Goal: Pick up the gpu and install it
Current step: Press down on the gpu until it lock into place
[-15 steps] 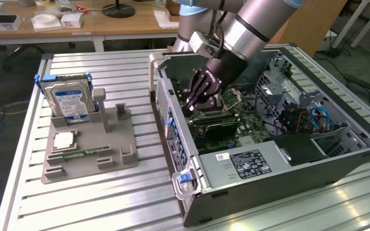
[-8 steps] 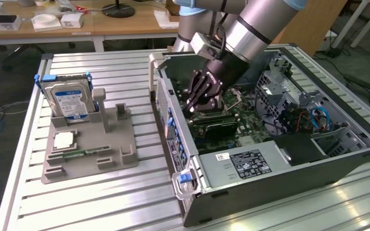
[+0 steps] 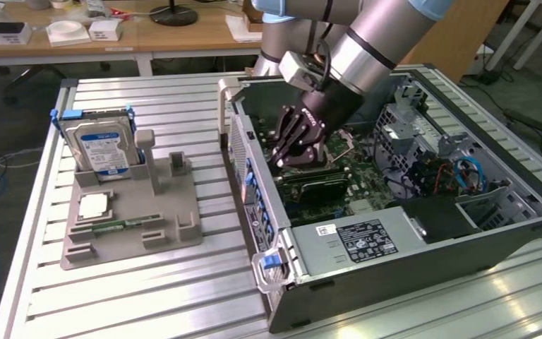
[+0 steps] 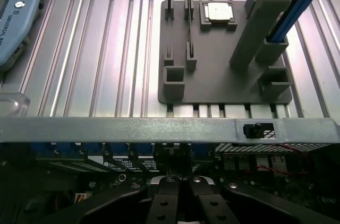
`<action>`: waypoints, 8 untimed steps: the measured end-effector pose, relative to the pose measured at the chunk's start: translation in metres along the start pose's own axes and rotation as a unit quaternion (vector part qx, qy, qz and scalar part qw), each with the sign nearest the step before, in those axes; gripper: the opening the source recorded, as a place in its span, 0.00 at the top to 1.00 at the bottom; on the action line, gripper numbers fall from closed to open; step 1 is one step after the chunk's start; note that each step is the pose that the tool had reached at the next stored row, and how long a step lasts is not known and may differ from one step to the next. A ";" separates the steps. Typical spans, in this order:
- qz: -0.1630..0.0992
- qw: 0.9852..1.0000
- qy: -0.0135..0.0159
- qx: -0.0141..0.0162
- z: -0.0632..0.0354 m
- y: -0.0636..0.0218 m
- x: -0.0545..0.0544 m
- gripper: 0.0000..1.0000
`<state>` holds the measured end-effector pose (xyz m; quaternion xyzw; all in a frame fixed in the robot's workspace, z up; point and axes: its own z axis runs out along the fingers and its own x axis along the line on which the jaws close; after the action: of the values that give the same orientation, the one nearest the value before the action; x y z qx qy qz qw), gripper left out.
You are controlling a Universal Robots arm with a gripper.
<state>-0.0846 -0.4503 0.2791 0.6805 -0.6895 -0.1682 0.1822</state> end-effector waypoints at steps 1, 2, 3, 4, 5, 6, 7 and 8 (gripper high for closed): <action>0.000 1.000 0.000 -0.001 0.0009 -0.0005 0.000 0.90; 0.000 1.000 0.000 -0.002 0.0018 -0.0009 0.000 0.90; 0.000 1.000 0.000 -0.003 0.0025 -0.0013 0.000 0.90; 0.000 1.000 0.000 -0.003 0.0029 -0.0016 0.000 0.90; 0.000 1.000 0.000 -0.004 0.0033 -0.0017 0.000 0.90; 0.000 1.000 0.000 -0.004 0.0034 -0.0018 0.000 0.90; 0.000 1.000 0.000 -0.004 0.0035 -0.0019 0.000 0.90; 0.000 1.000 0.000 -0.004 0.0034 -0.0020 0.000 0.90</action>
<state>-0.0845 -0.4503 0.2751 0.6798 -0.6889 -0.1706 0.1851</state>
